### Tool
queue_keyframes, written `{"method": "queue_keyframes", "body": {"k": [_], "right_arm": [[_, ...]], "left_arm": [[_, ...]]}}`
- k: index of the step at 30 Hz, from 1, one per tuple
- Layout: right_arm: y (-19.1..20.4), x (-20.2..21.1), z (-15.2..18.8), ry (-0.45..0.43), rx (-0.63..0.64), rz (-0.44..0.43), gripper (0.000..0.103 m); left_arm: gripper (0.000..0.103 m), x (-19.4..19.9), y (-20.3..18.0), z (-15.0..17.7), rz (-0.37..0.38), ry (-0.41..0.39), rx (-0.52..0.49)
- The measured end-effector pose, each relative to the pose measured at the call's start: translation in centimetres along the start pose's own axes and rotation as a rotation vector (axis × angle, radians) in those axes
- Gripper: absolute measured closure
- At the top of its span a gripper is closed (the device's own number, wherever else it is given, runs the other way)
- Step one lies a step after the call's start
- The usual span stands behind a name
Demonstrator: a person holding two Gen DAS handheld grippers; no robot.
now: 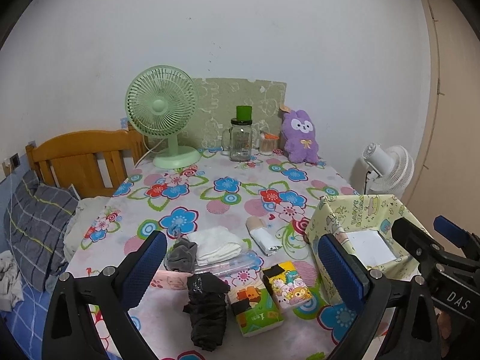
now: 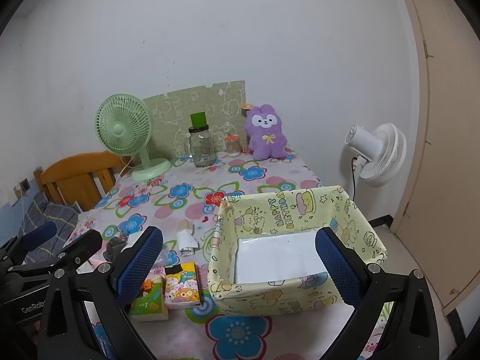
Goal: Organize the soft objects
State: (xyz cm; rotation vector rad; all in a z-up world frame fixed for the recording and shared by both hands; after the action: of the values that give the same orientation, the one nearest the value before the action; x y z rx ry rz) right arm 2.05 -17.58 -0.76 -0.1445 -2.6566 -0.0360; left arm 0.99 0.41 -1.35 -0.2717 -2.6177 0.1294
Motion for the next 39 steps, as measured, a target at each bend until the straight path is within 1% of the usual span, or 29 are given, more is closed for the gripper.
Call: {"method": "queue_keyframes", "body": {"k": [3, 5, 12, 25, 29, 34, 39], "right_arm": [[0.15, 0.03, 0.04, 0.0, 0.007, -0.002, 0.0], [0.21, -0.01, -0.01, 0.002, 0.006, -0.005, 0.0], [0.27, -0.1, 0.03, 0.01, 0.0, -0.005, 0.0], [0.54, -0.05, -0.04, 0.01, -0.005, -0.011, 0.0], [0.48, 0.01, -0.06, 0.01, -0.007, -0.011, 0.0], [0.53, 0.04, -0.07, 0.012, -0.011, -0.01, 0.0], [0.29, 0.13, -0.16, 0.018, -0.029, -0.015, 0.0]], "left_arm": [[0.004, 0.04, -0.21, 0.05, -0.014, -0.005, -0.022], [0.006, -0.06, -0.23, 0.04, -0.011, 0.0, -0.027], [0.006, -0.17, -0.08, 0.04, -0.001, 0.011, -0.02], [0.007, -0.4, -0.05, 0.07, -0.025, 0.017, -0.013], [0.007, -0.36, -0.05, 0.03, -0.028, 0.012, -0.016], [0.007, -0.05, -0.38, 0.07, -0.065, -0.018, -0.039], [0.007, -0.04, -0.58, 0.06, -0.059, -0.014, -0.029]]}}
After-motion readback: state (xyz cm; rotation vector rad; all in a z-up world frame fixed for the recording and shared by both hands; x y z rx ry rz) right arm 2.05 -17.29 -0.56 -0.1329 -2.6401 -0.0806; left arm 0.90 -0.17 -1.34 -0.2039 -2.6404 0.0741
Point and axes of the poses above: each gripper's, at about its wrist camera, not at the fingertips, and x roughly against the way its jaws point, y to its left, z to its underside, the point moved 1 cm from there along -x, roughly the way its jaws point, and after that the axes turned 12 degrees about z, right-handed, at the moved point
